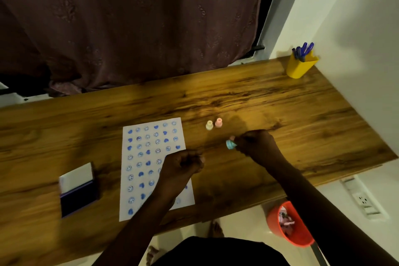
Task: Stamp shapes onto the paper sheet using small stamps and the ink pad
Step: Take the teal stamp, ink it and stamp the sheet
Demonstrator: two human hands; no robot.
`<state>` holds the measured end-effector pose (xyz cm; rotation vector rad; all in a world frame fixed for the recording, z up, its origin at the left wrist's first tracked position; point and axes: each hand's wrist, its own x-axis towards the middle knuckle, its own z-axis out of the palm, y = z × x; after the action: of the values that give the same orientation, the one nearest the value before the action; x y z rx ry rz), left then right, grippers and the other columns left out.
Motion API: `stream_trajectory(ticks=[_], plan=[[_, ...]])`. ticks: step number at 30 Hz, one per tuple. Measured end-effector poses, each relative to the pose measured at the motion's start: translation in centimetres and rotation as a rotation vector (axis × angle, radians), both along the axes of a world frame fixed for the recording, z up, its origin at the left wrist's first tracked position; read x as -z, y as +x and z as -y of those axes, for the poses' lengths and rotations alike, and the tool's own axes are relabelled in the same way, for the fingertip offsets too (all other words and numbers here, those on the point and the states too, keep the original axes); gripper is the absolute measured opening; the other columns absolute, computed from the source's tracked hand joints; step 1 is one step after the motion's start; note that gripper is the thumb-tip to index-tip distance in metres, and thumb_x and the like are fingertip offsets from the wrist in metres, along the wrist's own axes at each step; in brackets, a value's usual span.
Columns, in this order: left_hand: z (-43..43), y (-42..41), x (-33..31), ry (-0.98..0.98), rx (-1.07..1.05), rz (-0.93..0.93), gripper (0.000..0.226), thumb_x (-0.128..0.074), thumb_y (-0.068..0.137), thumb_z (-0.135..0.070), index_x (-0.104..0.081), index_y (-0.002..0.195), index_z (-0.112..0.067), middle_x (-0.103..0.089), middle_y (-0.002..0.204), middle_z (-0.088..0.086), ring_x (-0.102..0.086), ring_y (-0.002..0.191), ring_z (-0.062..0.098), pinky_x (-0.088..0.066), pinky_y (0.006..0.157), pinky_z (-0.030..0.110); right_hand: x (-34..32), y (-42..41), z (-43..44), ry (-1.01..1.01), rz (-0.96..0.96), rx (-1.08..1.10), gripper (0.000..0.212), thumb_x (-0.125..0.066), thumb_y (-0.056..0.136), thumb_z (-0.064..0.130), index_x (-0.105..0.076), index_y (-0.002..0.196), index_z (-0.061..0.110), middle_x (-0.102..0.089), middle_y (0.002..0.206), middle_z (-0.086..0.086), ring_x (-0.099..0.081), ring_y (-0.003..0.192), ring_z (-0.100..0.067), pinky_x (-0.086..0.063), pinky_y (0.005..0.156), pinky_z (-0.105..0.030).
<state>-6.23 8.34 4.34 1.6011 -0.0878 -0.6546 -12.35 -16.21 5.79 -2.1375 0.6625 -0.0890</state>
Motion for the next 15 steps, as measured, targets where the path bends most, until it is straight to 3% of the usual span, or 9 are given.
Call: stream_trajectory(ticks=[3,5,8,12,15], plan=[[-0.9,0.3,-0.7,-0.057,-0.003,0.015,0.027,-0.078,0.090,-0.013,-0.077,0.112,-0.029,-0.082,0.099,-0.003,-0.078,0.097,0.020,-0.064,0.082,0.030,-1.6,1.0,-3.1,0.382,-0.016,0.060,0.031,-0.080,0.084,0.041,-0.080,0.078,0.010,-0.076,0.071,-0.016,-0.064,0.055,-0.014,-0.049,0.055,-0.030],[-1.8,0.6,-1.2,-0.100,-0.018,-0.005,0.035,-0.077,0.090,-0.014,-0.072,0.124,-0.024,-0.083,0.100,0.002,-0.079,0.096,0.021,-0.063,0.081,0.027,-2.5,1.6,-5.3,0.506,-0.058,0.026,0.031,-0.081,0.083,0.044,-0.081,0.086,0.014,-0.078,0.079,-0.016,-0.064,0.058,-0.014,-0.049,0.054,-0.027],[-3.5,0.9,-1.7,-0.119,-0.033,0.011,0.038,-0.075,0.091,-0.017,-0.070,0.128,-0.024,-0.083,0.100,0.000,-0.079,0.095,0.019,-0.062,0.078,0.024,-3.2,2.5,-8.3,0.570,-0.131,-0.042,0.031,-0.078,0.085,0.046,-0.081,0.090,0.015,-0.079,0.079,-0.008,-0.065,0.058,-0.007,-0.050,0.056,-0.024],[-6.2,1.2,-1.5,-0.109,-0.081,0.083,0.026,-0.076,0.092,-0.017,-0.079,0.115,-0.027,-0.082,0.105,0.000,-0.079,0.096,0.021,-0.065,0.086,0.038,-3.4,3.4,-11.4,0.630,-0.133,-0.111,0.032,-0.078,0.086,0.043,-0.080,0.094,0.012,-0.079,0.080,-0.008,-0.066,0.063,-0.011,-0.051,0.060,-0.025],[-8.4,1.3,-1.5,-0.112,-0.119,0.126,0.027,-0.078,0.089,-0.016,-0.082,0.101,-0.040,-0.082,0.103,-0.006,-0.079,0.096,0.019,-0.064,0.077,0.030,-3.1,4.1,-13.3,0.650,-0.125,-0.175,0.027,-0.079,0.086,0.039,-0.081,0.095,0.014,-0.080,0.087,-0.010,-0.068,0.068,-0.012,-0.052,0.063,-0.025]])
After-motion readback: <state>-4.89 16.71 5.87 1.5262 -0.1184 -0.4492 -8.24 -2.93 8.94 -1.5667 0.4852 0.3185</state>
